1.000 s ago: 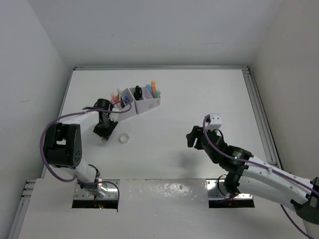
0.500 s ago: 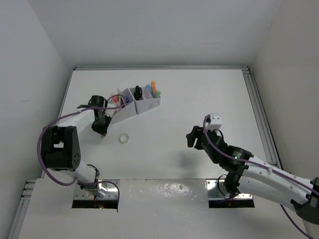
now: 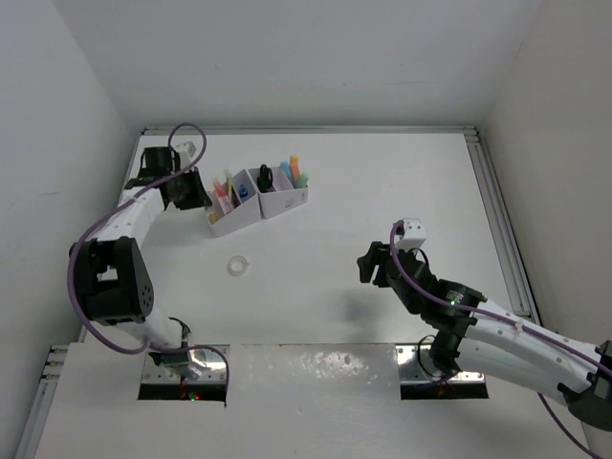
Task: Sort the stationery into containers
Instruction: Place the stationery in the storage box.
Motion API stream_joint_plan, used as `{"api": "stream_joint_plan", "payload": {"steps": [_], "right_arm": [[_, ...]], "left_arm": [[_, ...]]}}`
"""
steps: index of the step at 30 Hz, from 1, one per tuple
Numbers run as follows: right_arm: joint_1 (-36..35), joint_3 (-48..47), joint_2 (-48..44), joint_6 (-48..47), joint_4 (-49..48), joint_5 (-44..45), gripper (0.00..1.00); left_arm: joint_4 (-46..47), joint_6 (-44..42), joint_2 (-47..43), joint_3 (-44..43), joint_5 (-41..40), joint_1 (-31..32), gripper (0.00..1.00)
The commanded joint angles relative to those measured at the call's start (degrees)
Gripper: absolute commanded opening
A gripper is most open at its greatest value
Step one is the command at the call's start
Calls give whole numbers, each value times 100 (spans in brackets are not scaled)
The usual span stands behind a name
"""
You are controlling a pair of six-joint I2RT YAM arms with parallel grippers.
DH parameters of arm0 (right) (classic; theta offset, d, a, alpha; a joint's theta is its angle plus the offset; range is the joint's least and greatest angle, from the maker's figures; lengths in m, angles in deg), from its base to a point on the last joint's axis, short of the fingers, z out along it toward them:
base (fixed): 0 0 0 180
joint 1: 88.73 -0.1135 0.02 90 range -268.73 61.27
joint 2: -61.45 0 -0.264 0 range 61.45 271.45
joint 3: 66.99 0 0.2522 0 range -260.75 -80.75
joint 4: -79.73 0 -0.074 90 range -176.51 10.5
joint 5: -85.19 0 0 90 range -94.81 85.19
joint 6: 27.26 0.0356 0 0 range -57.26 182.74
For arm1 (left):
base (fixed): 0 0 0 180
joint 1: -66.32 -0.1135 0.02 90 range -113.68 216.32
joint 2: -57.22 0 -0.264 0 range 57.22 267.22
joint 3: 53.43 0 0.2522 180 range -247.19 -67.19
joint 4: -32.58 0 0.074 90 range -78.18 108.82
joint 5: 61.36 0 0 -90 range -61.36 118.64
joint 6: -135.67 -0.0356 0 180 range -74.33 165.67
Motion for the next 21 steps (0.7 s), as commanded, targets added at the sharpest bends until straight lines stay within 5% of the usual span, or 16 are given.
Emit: {"api": "stream_joint_plan", "payload": {"steps": [1, 7, 12, 18, 21], "right_arm": [[-23, -42, -76, 32, -56, 33, 64], [-15, -33, 47, 41, -135, 7, 63], [-23, -217, 345, -47, -82, -125, 63], [-32, -604, 1101, -302, -266, -362, 63], [-32, -963, 1794, -609, -740, -713, 48]], "left_arm": [[546, 584, 285, -60, -94, 111, 0], [1012, 672, 408, 46, -322, 190, 3], [986, 672, 566, 20, -358, 217, 32], [890, 645, 496, -103, -428, 209, 45], [556, 610, 400, -410, -411, 121, 46]]}}
